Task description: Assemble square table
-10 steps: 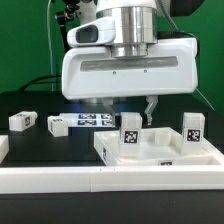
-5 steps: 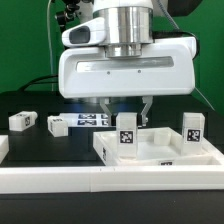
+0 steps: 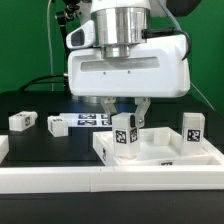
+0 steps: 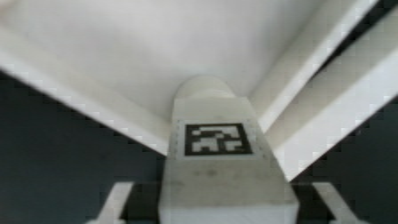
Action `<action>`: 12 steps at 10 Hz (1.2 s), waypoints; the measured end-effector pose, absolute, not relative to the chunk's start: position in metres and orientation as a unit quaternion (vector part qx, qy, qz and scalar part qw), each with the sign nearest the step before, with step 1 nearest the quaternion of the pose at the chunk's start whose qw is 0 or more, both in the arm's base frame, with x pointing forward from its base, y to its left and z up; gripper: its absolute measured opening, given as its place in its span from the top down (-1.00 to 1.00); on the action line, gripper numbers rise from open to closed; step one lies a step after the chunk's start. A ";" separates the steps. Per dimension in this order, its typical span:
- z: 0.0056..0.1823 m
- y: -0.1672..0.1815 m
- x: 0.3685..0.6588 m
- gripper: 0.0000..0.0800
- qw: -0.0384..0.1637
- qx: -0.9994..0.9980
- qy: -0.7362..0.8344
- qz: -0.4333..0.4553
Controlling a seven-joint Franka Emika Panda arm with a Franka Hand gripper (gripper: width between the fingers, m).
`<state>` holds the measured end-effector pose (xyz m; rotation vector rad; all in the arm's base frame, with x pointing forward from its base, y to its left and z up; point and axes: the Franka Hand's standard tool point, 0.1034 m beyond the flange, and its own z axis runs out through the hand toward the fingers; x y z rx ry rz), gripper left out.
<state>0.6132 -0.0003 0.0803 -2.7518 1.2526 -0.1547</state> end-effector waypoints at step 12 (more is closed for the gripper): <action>0.079 0.008 0.613 0.08 0.075 -0.791 0.606 -0.030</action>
Offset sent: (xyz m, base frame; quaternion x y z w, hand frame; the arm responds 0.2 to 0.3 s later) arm 0.0002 0.0006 -0.0003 -0.0061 -0.0037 0.2006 0.9796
